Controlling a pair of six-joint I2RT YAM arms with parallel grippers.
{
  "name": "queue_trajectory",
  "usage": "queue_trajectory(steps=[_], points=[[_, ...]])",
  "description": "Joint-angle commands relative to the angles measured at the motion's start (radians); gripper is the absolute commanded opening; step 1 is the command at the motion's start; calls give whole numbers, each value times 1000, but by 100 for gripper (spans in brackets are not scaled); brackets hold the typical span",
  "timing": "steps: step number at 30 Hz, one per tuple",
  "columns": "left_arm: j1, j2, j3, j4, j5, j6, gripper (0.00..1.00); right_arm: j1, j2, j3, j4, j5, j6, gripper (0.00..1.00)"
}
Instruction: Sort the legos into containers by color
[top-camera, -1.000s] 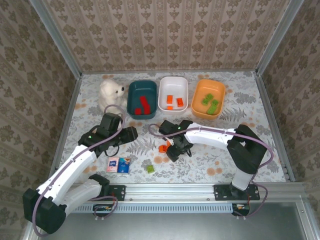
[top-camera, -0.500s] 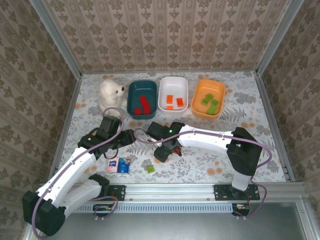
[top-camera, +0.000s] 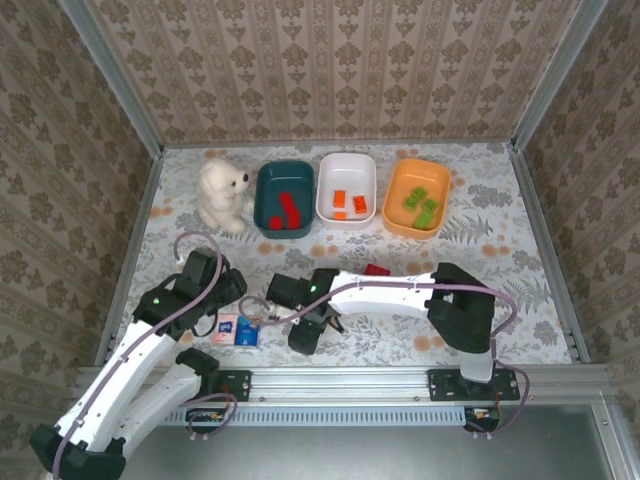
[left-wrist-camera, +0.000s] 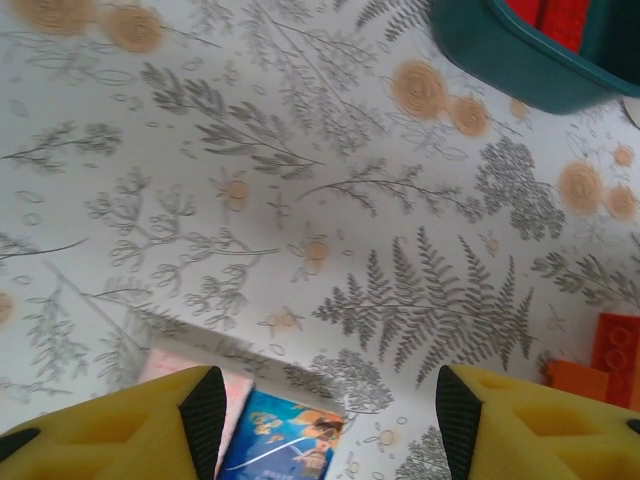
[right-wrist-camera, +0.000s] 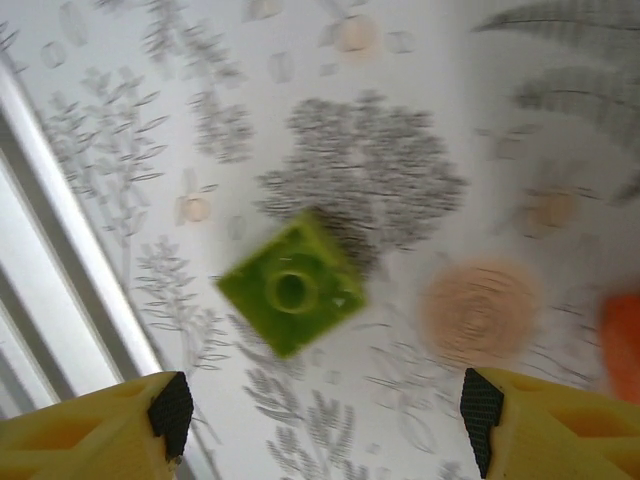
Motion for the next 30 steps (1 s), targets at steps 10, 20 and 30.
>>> queue_trajectory(steps=[10,20,30], points=[[-3,-72,28,-119,-65,-59,60,4,148,120,-30,25,-82,77],[-3,-73,33,-114,-67,-48,60,8,206,149,-47,93,-63,69],[-3,-57,37,-99,-61,-38,60,3,217,154,-73,142,-22,40]])
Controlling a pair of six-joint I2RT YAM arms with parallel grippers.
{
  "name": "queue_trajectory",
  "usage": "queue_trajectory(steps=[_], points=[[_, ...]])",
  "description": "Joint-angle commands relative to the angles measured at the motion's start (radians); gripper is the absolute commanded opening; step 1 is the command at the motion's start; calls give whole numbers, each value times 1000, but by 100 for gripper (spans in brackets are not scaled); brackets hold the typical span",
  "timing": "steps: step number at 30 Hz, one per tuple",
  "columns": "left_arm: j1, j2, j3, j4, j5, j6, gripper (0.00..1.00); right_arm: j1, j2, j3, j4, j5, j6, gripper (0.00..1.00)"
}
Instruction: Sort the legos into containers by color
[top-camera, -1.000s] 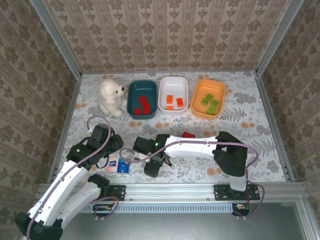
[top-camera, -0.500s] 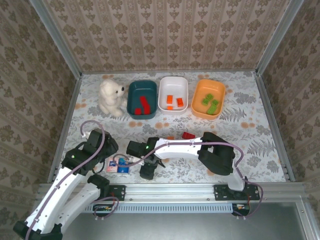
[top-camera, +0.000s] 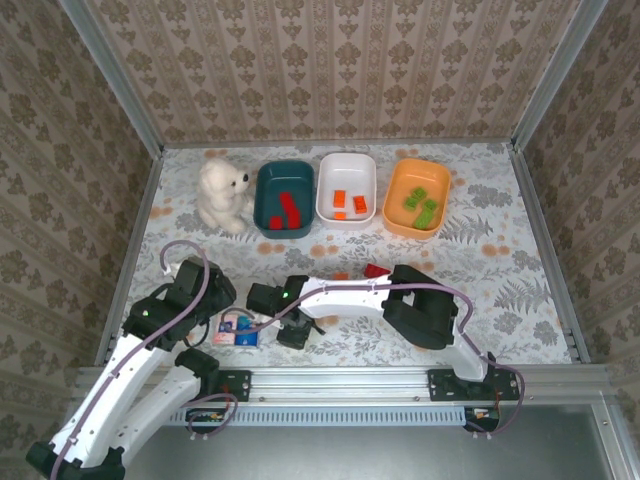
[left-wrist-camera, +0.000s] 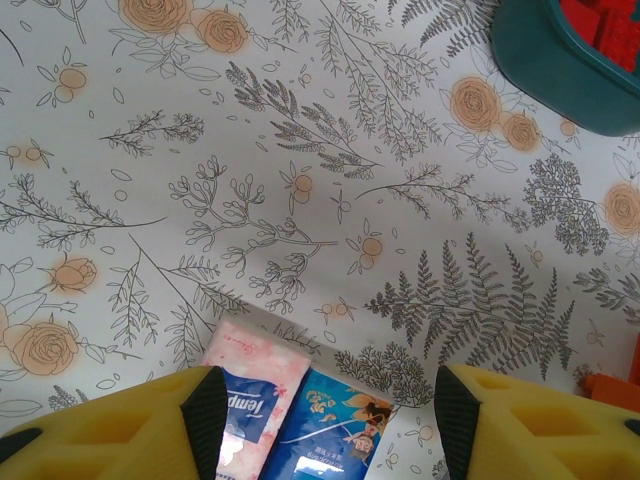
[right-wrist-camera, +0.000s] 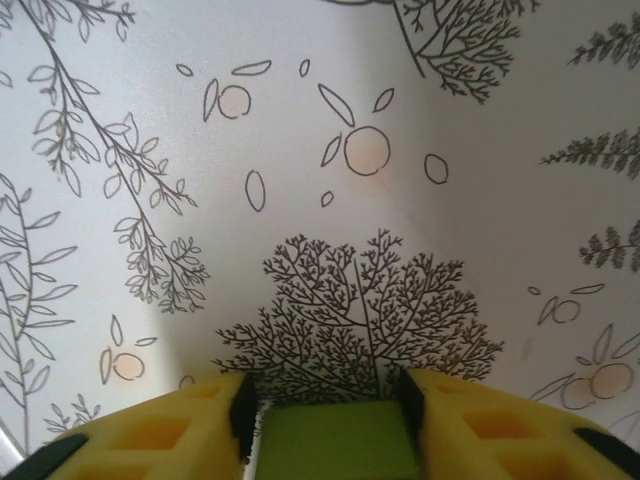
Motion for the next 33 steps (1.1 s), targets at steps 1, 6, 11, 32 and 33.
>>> queue_trajectory(steps=[1,6,11,32,33], points=[[-3,4,29,-4,-11,3,60,-12,-10,-29,-36,57,18,38],[-3,28,18,39,26,26,59,-68,-96,-33,-28,55,61,33],[-8,84,7,126,96,54,59,-203,-223,-16,-25,49,143,33],[-221,615,205,408,254,211,60,-1017,-13,239,-55,-21,582,35],[-225,627,214,407,257,220,60,-1023,10,253,-59,-31,599,36]])
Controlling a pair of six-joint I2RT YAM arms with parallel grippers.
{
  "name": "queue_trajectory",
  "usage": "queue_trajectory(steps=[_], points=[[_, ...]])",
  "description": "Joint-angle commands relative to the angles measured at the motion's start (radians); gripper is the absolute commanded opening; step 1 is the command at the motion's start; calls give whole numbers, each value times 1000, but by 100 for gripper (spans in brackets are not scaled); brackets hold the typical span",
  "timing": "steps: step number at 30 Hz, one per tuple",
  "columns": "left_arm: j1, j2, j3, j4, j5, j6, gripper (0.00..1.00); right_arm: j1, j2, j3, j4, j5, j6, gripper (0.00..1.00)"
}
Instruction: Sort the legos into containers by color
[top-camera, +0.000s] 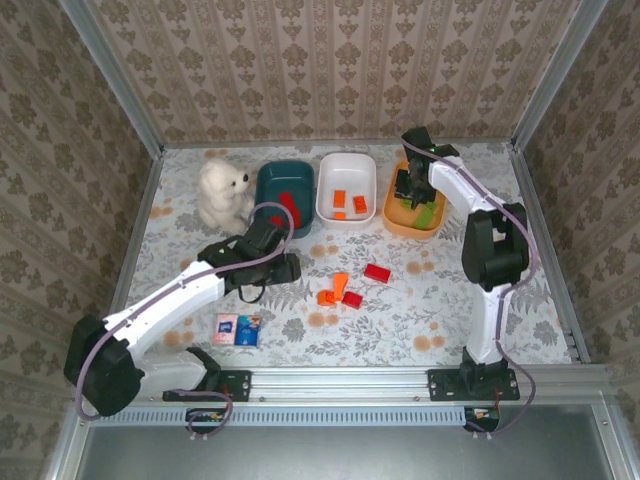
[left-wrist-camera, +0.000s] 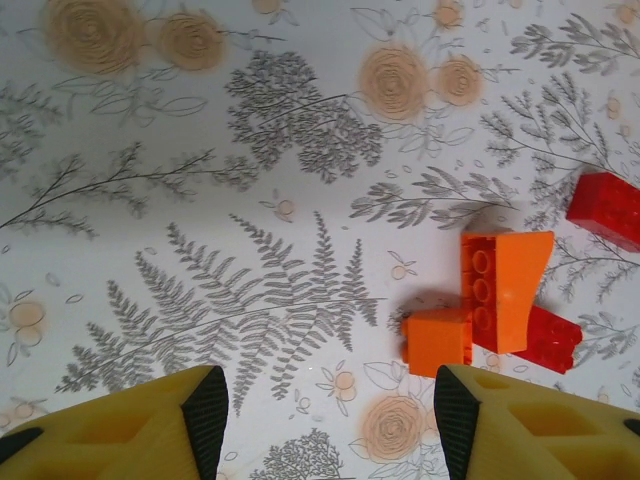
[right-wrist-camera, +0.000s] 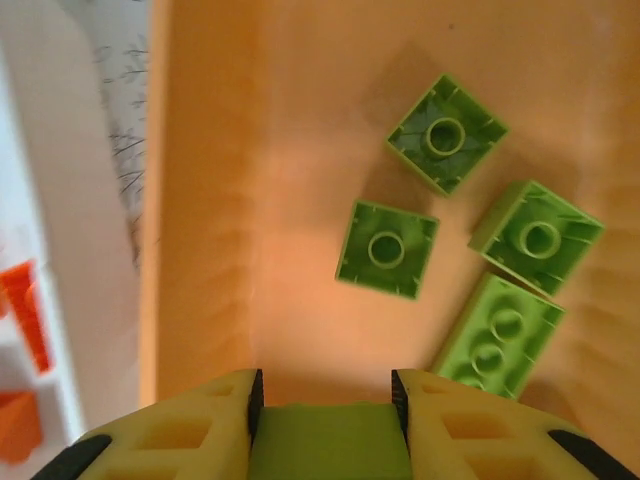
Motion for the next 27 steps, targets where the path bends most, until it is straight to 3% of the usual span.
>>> queue_trajectory(steps=[1,8,11,14,20,27], points=[[-12,30,50,8,23,61,60,-5,73,68,-67,-59,97,38],[-25,94,86,4,57,113,62,-10,139,124,-86,-77,153,52],[-33,122,106,3,66,135,63,-10,127,136,-97,-74,151,60],[-39,153,132,-2,73,156,64,-11,78,140,-101,-64,140,63],[-83,239,219,9,112,257,65,3,-134,55,-39,-31,104,62],[-202,480,449,-26,107,538,69,22,-593,-415,170,-52,145,64]])
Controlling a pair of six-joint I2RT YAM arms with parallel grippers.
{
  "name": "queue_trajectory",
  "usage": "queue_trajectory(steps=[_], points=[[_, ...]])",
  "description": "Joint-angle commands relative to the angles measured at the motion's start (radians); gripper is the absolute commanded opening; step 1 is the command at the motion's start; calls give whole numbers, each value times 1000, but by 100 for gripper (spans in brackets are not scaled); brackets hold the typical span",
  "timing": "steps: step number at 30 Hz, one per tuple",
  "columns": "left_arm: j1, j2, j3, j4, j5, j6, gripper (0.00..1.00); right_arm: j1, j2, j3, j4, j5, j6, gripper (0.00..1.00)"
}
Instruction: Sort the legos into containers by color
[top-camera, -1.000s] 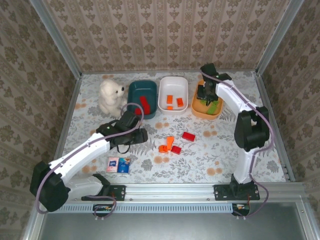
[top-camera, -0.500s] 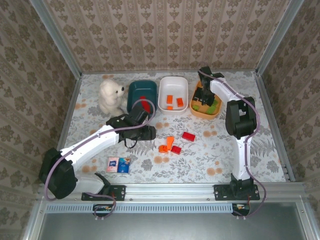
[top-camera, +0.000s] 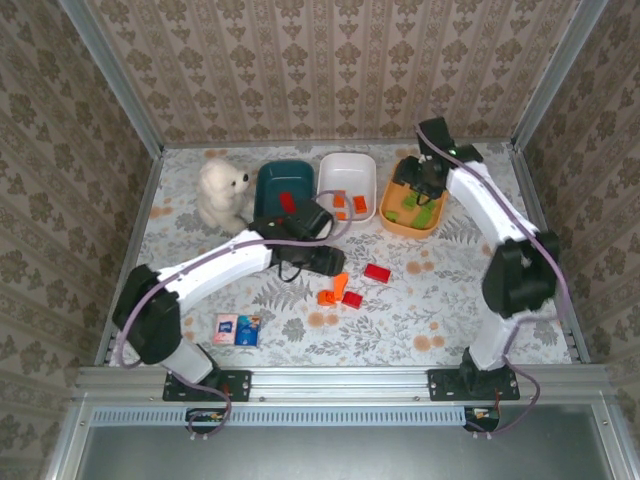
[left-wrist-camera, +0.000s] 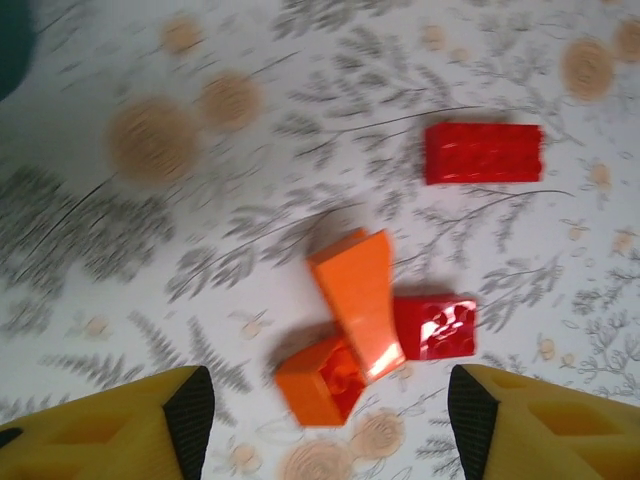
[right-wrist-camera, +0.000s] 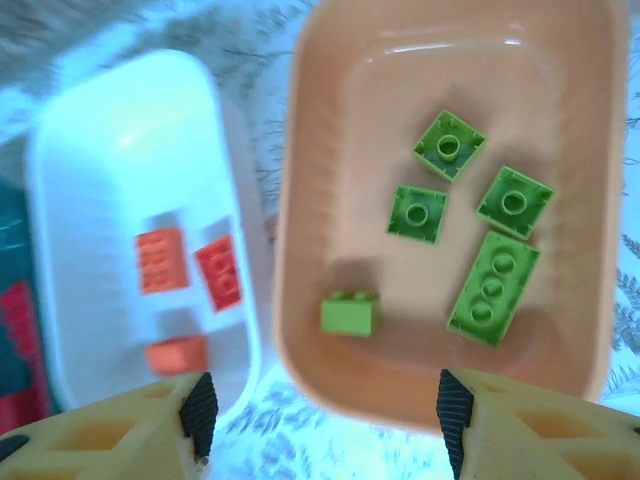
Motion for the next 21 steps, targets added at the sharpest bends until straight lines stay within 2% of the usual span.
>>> queue_trajectory(steps=[1,6,10,16,21], points=[[-47,116,107,-26,12,222,70,5,-197,-212,85,-20,38,66],[-93,284,223,24,28,458,71,7,-533,-444,34,-73,59,69],[-110,362,263,89,17,626,72,7,-721,-510,-98,-113,73,70],[-117,477,336,106,7,745,76,7,-874,-539,-249,-143,119,70],[-130,547,376,103,5,764,77,5,-884,-520,-298,-161,99,71]])
